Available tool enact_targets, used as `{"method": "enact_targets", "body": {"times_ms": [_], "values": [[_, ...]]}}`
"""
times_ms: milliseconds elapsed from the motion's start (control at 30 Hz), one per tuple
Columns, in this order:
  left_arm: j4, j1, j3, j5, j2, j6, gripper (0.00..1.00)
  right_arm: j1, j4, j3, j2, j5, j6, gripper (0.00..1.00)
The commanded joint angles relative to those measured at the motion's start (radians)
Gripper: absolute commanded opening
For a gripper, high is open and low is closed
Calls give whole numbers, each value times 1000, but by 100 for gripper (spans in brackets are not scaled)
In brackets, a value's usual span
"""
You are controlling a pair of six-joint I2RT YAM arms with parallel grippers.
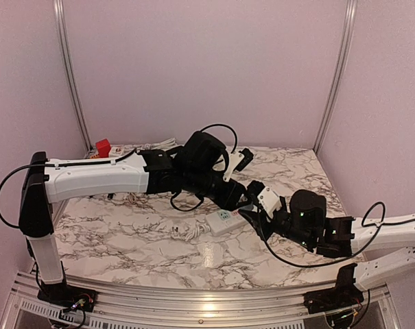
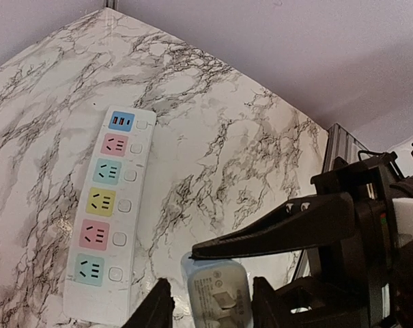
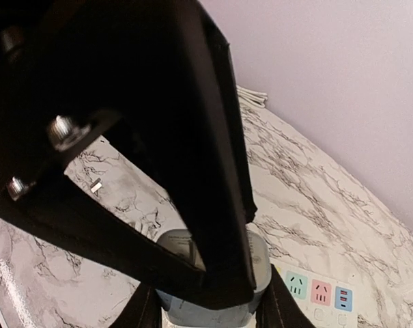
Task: Insert the plug
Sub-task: Pass from the right arm to the left
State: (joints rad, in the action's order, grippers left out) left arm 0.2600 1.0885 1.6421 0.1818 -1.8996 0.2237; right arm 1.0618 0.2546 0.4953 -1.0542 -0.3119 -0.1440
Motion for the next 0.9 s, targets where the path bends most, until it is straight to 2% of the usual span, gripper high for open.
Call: {"method": "enact_targets", "body": {"times_ms": [0,67,200,500,700,767,867], "values": [[28,-2,22,11,-17,2,48,10,63,46,14,9,-9,2],[30,-2,22,7,-14,0,51,10,60,48,13,8,-9,2],[54,-2,35,-3,-22,-4,51,10,61,52,16,11,-10,2],[87,-2,45,-4,-48,-9,39,10,53,60,17,15,-9,2],[79,-2,47,-2,-52,-5,19,10,61,53,12,15,-7,4],[72,-2,45,0,-51,-2,9,9,67,47,12,12,-4,6],[59,-2,40,9,-49,4,0,10,76,34,23,5,2,12]]}}
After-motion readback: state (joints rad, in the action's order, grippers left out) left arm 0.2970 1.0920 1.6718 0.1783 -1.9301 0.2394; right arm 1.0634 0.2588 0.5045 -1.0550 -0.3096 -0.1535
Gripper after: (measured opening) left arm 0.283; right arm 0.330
